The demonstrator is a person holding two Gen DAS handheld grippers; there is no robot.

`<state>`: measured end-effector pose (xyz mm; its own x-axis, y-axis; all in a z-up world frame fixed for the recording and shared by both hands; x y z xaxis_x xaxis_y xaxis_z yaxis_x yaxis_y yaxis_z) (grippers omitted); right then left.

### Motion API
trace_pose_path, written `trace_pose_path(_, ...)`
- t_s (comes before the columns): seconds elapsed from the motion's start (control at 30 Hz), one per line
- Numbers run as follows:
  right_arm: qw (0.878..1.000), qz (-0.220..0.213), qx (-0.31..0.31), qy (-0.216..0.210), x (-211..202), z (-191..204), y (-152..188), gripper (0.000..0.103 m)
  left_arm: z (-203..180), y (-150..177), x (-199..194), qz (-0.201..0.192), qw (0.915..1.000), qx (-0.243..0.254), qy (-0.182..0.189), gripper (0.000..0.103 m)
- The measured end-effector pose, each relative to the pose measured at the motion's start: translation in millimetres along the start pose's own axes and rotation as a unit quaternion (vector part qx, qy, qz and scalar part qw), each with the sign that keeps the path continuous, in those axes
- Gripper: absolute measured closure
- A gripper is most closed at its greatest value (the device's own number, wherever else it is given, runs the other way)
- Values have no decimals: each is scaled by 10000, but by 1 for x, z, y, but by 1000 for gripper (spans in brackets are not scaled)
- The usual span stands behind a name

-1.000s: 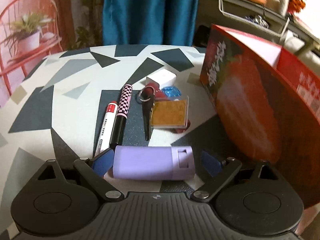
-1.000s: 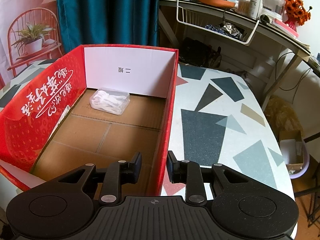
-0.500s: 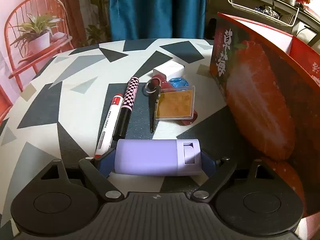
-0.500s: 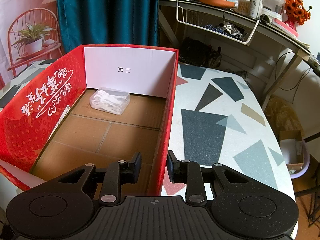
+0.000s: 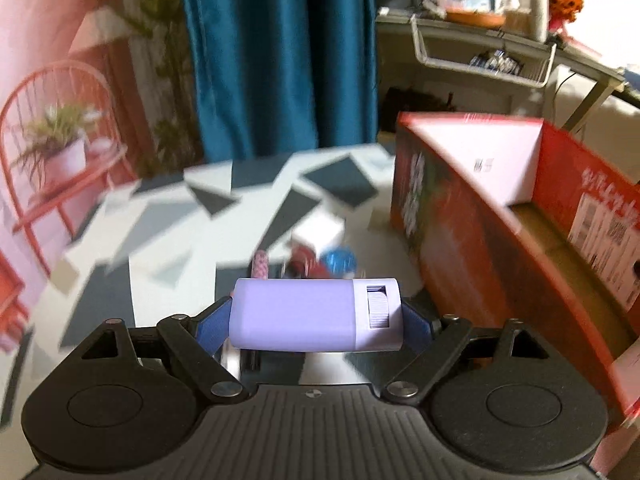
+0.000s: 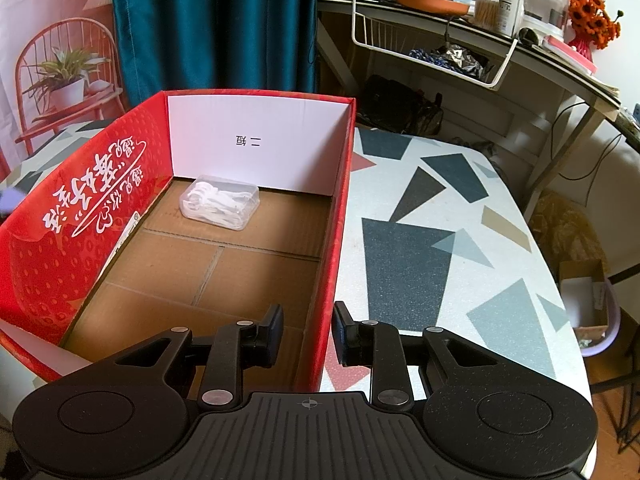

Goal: Organize rigid objects
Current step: 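Lift the power bank and carry it over the red box, then open the left gripper to drop the power bank into the box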

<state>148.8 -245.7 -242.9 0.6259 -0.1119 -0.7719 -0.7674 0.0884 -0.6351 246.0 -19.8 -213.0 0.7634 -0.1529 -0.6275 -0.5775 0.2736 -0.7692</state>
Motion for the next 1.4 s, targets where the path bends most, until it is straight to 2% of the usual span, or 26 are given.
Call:
trace_pose_path(0.23, 10000, -1, -2, 2, 0, 0, 0, 78, -18, -52, -11, -504, 9972, 424, 362, 15)
trace_pose_path(0.53, 10000, 18, -18, 4, 0, 1, 0, 78, -79, -93, 5, -976, 9825, 1324, 872, 15)
trace_pose_path(0.73, 10000, 37, -39, -1, 1, -1, -1, 80, -112, -100, 33, -840, 9757, 1604, 1237, 15)
trace_pose_path(0.9, 10000, 46, -55, 11, 1, -2, 0, 83, -132, -91, 50, -665, 9695, 1952, 1328, 15)
trace_pose_path(1.13, 10000, 38, -69, 28, 2, -2, -1, 85, -135, -83, 57, -569, 9643, 2216, 1335, 15)
trace_pose_path(1.27, 9999, 27, -56, 90, 2, -4, 0, 90, -135, -81, 57, -540, 9635, 2242, 1363, 14)
trace_pose_path(1.4, 9999, 22, -74, 129, 1, -4, 1, 90, -135, -79, 55, -521, 9639, 2240, 1342, 14)
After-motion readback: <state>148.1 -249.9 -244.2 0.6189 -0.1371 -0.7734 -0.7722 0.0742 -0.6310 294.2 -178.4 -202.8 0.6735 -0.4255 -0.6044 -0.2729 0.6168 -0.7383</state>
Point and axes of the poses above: each gripper's, at about its wrist camera, not at the fingertips, and x roughly the way its jaws point, z to its left, y to its underside, the point moved 6 cm from there along x, roughly the way its jaws point, and after that the axes turned 1 degree about -x, right-handed, at the moved point
